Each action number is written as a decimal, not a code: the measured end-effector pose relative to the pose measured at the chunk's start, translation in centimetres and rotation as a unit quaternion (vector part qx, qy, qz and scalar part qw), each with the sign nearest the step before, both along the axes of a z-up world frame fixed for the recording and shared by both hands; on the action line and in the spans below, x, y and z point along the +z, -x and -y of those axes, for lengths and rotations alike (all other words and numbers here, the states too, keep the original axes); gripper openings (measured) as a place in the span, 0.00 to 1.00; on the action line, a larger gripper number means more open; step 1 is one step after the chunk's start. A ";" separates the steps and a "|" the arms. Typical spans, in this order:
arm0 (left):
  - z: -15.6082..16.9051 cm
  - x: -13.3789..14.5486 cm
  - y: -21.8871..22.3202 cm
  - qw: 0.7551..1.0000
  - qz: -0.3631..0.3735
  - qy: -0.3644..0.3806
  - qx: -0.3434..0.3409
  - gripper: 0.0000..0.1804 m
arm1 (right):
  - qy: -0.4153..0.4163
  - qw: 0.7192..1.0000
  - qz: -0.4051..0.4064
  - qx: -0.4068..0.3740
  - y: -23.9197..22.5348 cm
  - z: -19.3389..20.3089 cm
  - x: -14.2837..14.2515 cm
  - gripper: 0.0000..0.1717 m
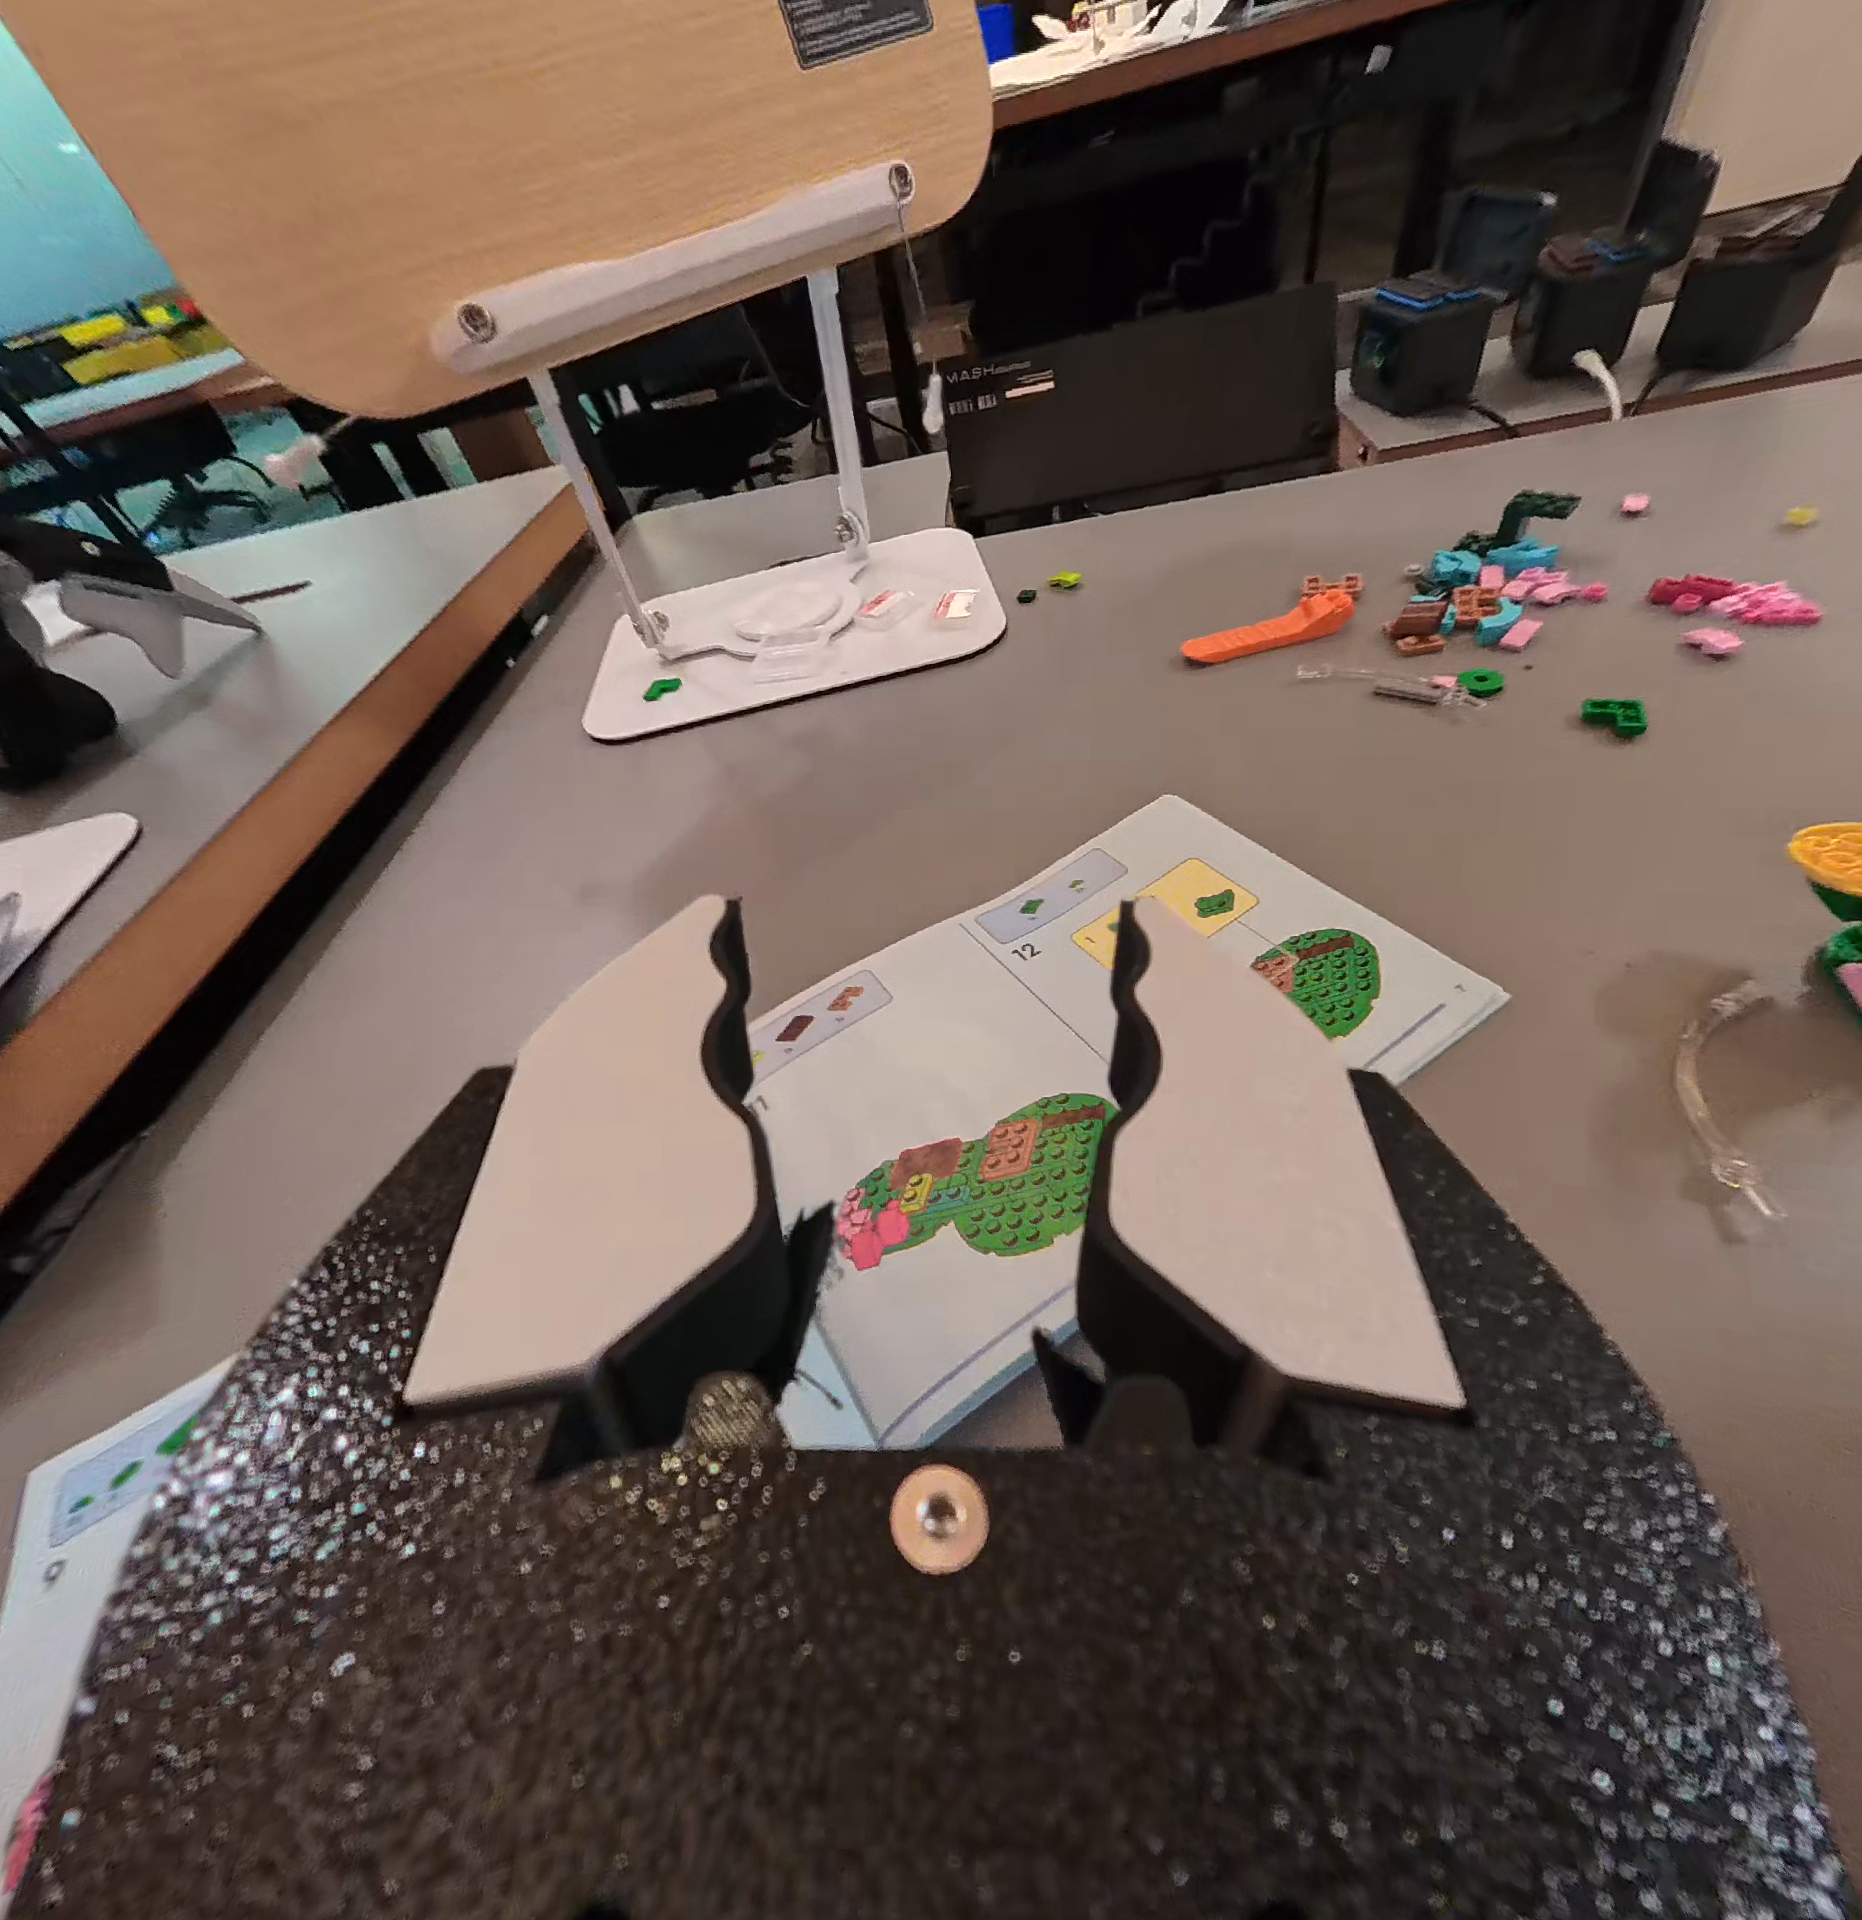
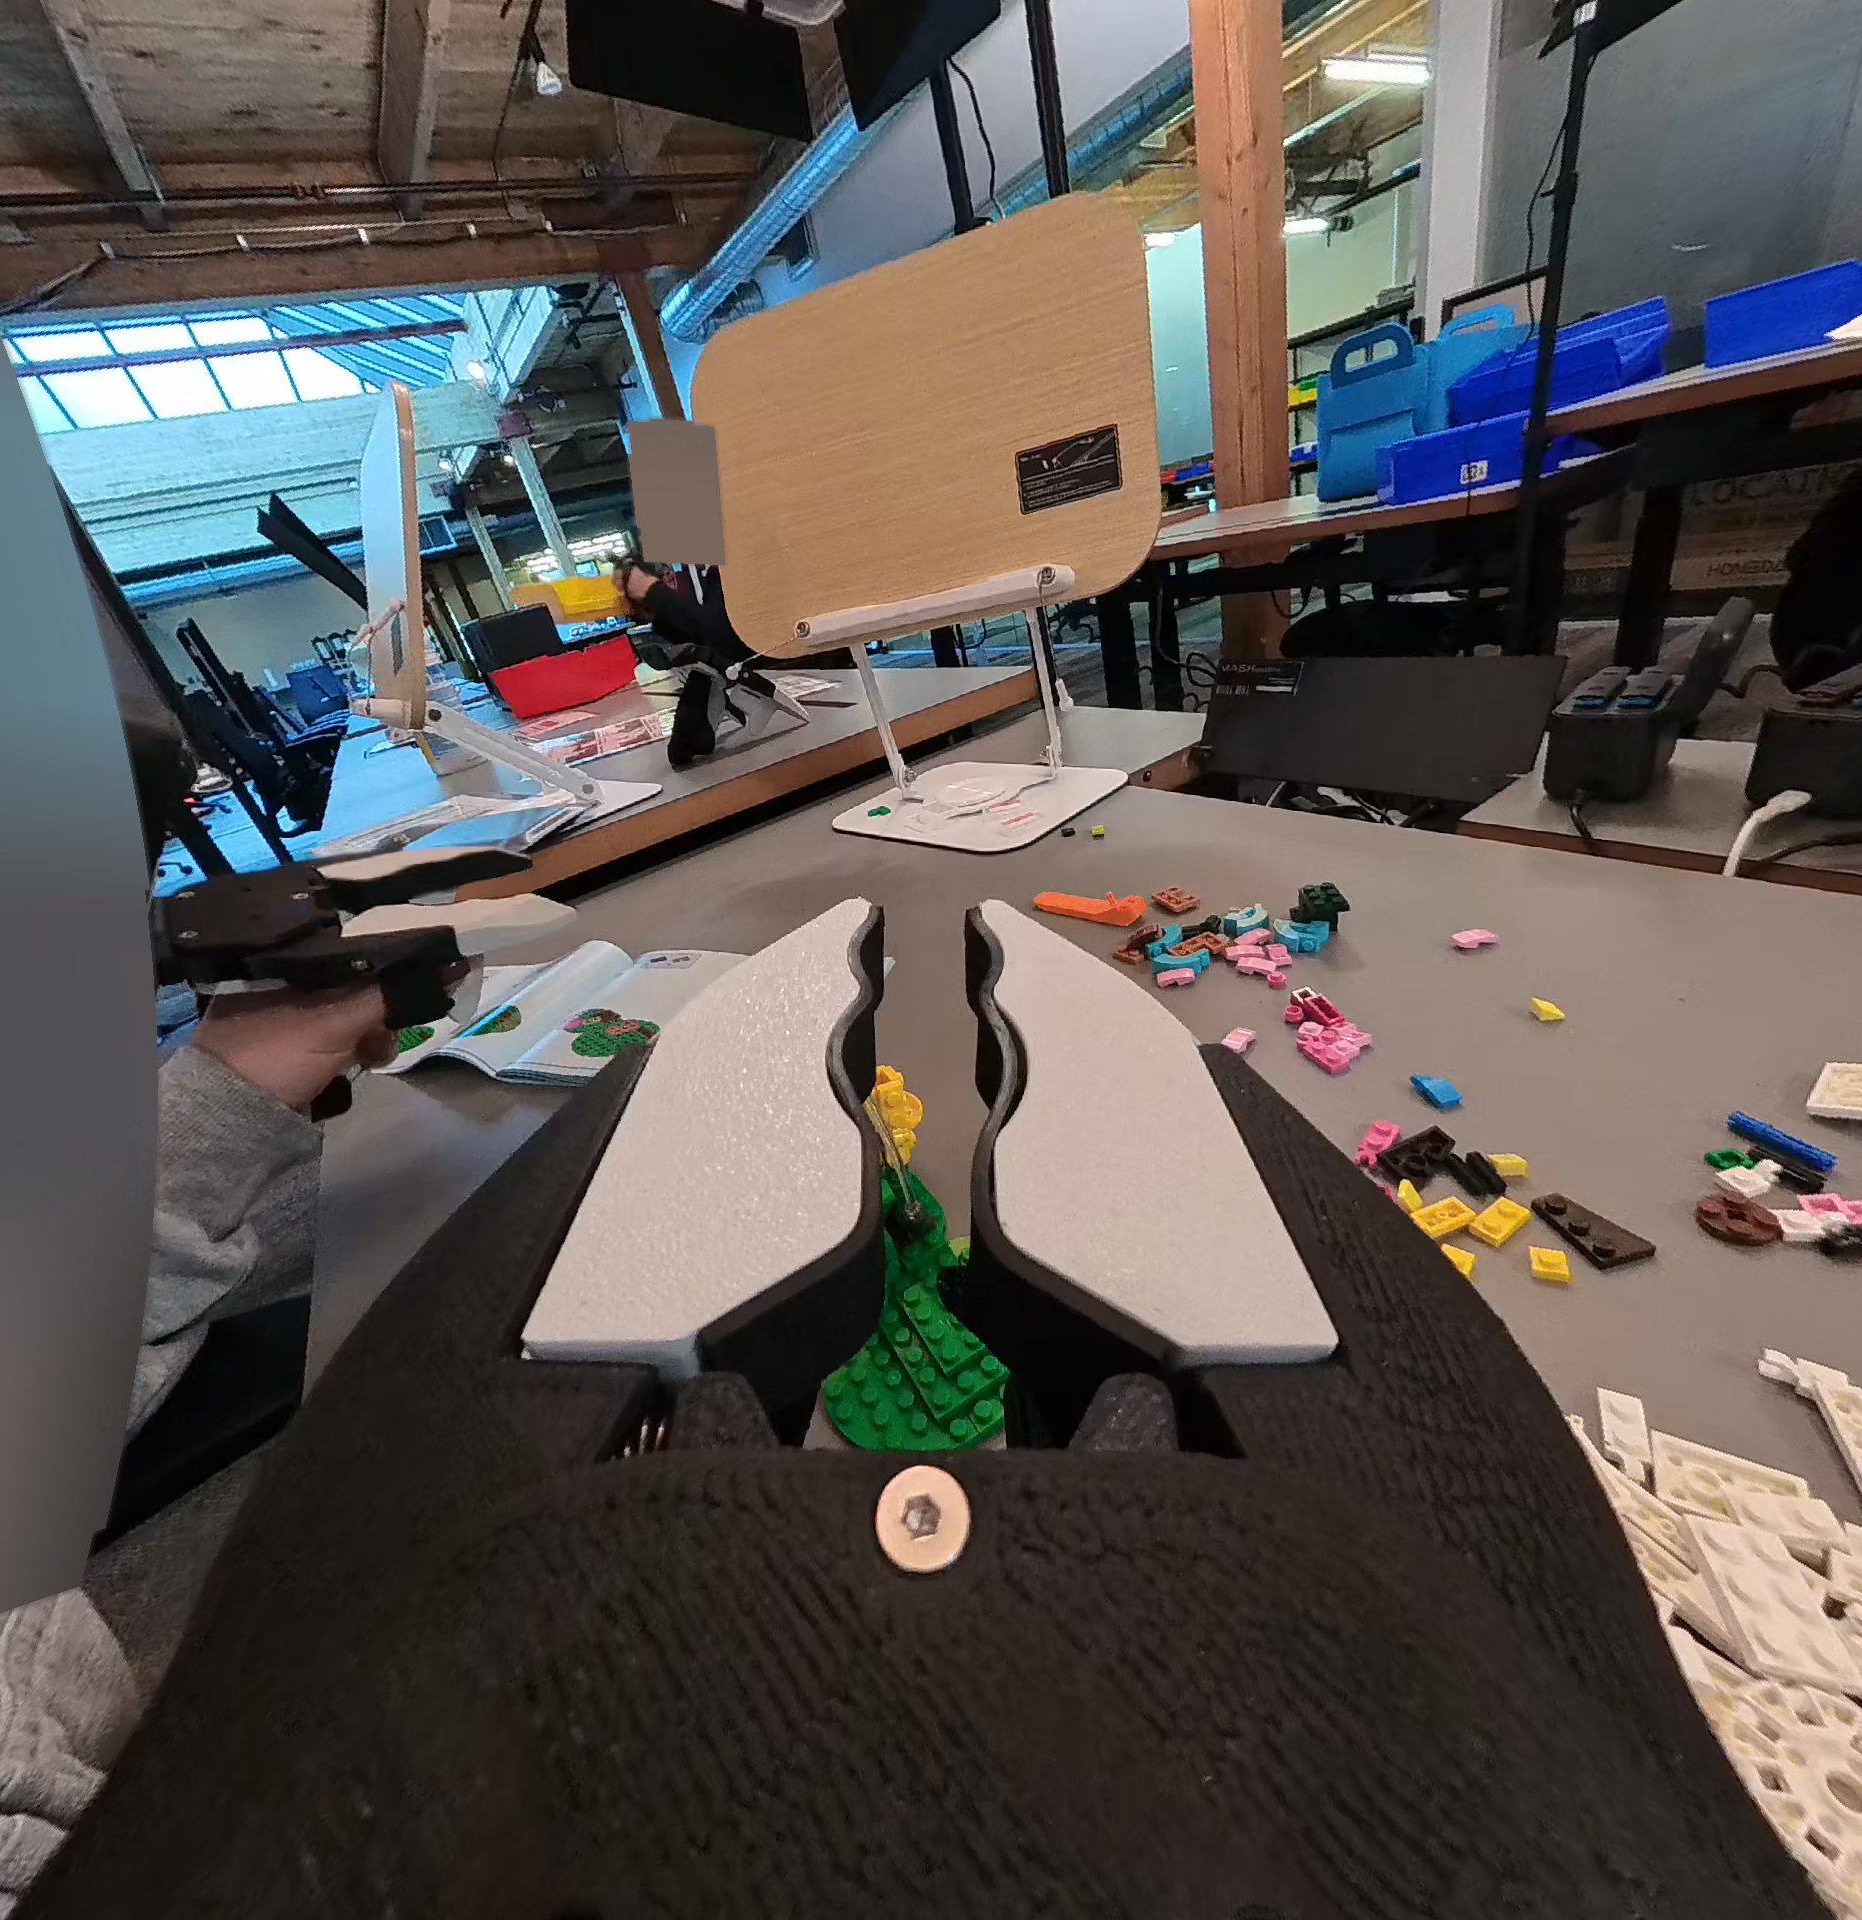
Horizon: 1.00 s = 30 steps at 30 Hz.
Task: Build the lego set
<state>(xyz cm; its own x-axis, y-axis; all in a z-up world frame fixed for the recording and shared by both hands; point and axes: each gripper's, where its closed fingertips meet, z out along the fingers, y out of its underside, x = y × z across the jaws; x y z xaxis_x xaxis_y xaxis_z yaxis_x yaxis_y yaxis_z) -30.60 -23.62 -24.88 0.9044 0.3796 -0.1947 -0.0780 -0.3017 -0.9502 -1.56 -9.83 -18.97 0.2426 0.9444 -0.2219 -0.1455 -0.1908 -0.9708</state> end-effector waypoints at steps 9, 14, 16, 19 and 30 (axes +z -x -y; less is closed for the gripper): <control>-2.1 -3.6 -3.8 0.980 -0.024 0.138 -0.139 0.40 | 0.000 1.000 0.003 0.002 0.1 0.0 -0.1 0.08; -2.3 -4.9 -4.6 0.971 -0.030 0.172 -0.163 0.38 | 0.002 1.000 0.005 0.002 0.1 0.0 -0.2 0.08; -2.0 -4.9 -4.4 0.970 -0.026 0.176 -0.163 0.38 | 0.001 1.000 0.006 0.002 0.1 0.0 -0.2 0.08; -0.6 -4.3 -2.7 0.975 -0.032 0.178 -0.128 0.38 | 0.002 1.000 0.006 0.003 0.1 0.0 -0.2 0.08; 17.4 -0.3 9.4 0.971 0.087 0.056 0.215 0.37 | -0.041 0.999 0.014 0.010 0.6 0.7 -0.1 0.08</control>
